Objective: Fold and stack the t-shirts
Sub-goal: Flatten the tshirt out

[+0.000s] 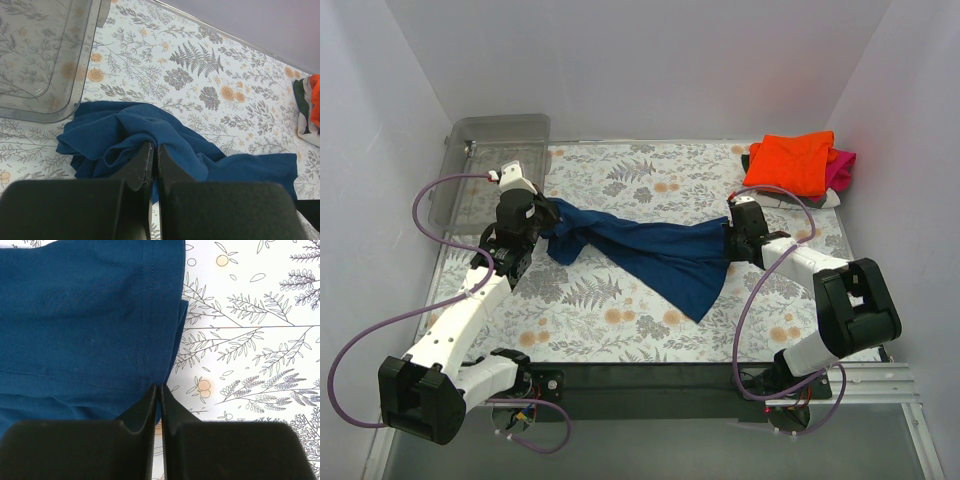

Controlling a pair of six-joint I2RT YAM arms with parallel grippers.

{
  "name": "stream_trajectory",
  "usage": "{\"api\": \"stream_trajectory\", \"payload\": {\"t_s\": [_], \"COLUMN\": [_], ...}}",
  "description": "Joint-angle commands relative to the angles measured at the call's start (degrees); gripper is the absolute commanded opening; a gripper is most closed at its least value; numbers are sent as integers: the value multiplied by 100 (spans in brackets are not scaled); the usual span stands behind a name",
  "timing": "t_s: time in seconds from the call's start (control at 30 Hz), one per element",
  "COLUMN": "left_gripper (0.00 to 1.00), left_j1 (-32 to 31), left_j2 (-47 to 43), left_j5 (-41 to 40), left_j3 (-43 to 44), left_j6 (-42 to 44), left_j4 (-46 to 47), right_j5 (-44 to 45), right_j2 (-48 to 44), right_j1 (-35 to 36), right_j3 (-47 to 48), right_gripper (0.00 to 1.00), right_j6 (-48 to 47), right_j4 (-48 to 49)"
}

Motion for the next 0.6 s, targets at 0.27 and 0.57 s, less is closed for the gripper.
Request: {"api": "stream_trajectory", "payload": {"t_s": [0.27, 0.57], "left_gripper": [0, 0], "left_j1": [54, 63], "left_j2": [-28, -212], "left_j5": [-155, -94], "left_j3": [314, 999], "left_j6": [193, 342], "left_j4": [119, 93], "right_j5": [-259, -444], "right_j2": [-1083, -2269], "right_j1": [-41, -50], "right_j3": [709, 1623], "right_gripper": [1, 1], "right_j6": [-396, -642], "right_j4": [-44, -96]}}
